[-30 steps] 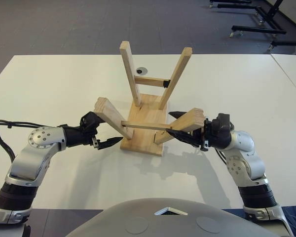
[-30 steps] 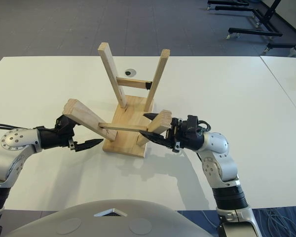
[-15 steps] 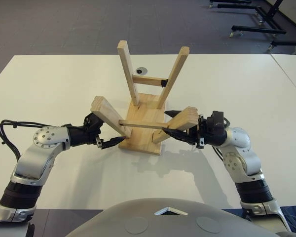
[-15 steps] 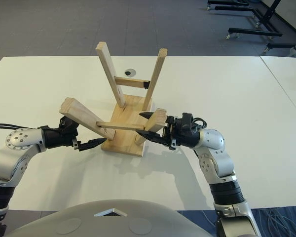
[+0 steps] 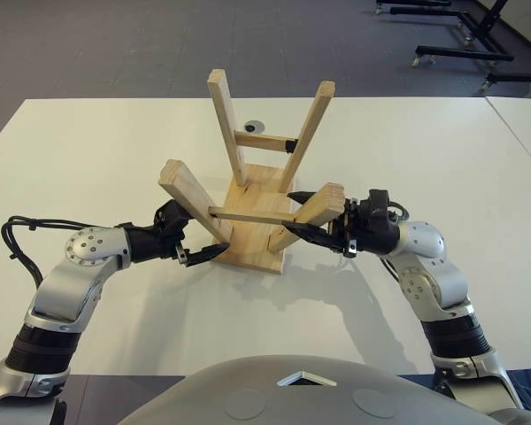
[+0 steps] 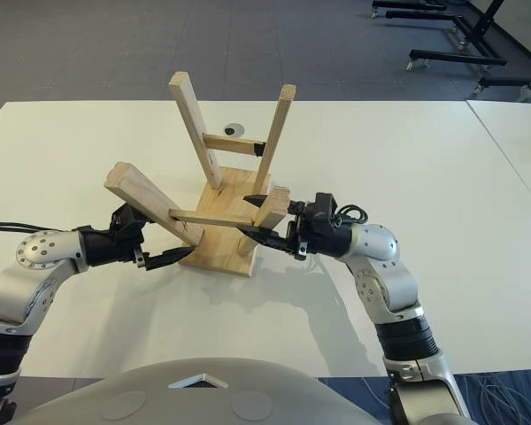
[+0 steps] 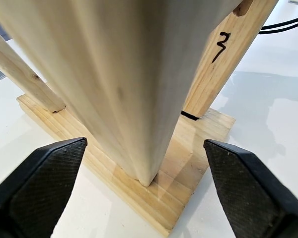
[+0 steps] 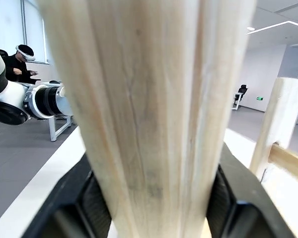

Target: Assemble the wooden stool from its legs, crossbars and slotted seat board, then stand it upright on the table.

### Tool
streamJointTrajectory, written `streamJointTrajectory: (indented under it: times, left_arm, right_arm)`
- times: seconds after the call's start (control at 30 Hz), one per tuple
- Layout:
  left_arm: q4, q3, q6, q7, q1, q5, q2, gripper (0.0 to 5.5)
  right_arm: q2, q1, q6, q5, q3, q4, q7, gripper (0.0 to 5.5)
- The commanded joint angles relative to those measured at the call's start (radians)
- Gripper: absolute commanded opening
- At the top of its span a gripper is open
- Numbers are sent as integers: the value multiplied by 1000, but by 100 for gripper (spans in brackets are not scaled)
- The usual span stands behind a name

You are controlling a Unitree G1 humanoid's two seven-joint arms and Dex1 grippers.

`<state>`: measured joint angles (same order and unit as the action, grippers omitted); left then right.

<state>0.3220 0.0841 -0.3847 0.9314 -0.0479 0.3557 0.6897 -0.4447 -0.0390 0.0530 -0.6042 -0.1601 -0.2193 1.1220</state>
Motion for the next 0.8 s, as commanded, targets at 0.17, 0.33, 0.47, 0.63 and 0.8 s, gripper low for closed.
streamJointTrajectory:
  times: [0.17,0.33,0.47,0.63,0.8]
  left_arm:
    - [5,9,11,-18,-1,-20,-15,432]
    - [3,-2,15,-16,-3,-19,-12,432]
    - [5,-4,18,-22,-8,-19,-13,432]
    - [15,-14,23,-27,-20,-16,-8,432]
    - [56,-57,18,-24,-31,16,4,432]
  right_arm:
    - [-7,-42,29,10,7,5,25,375]
    - [-5,-54,44,-2,17,-11,27,456]
    - [-6,-66,56,-19,28,-16,34,456]
    - [-8,-74,61,-22,42,-18,36,456]
    - [-6,-70,60,-19,42,-22,37,456]
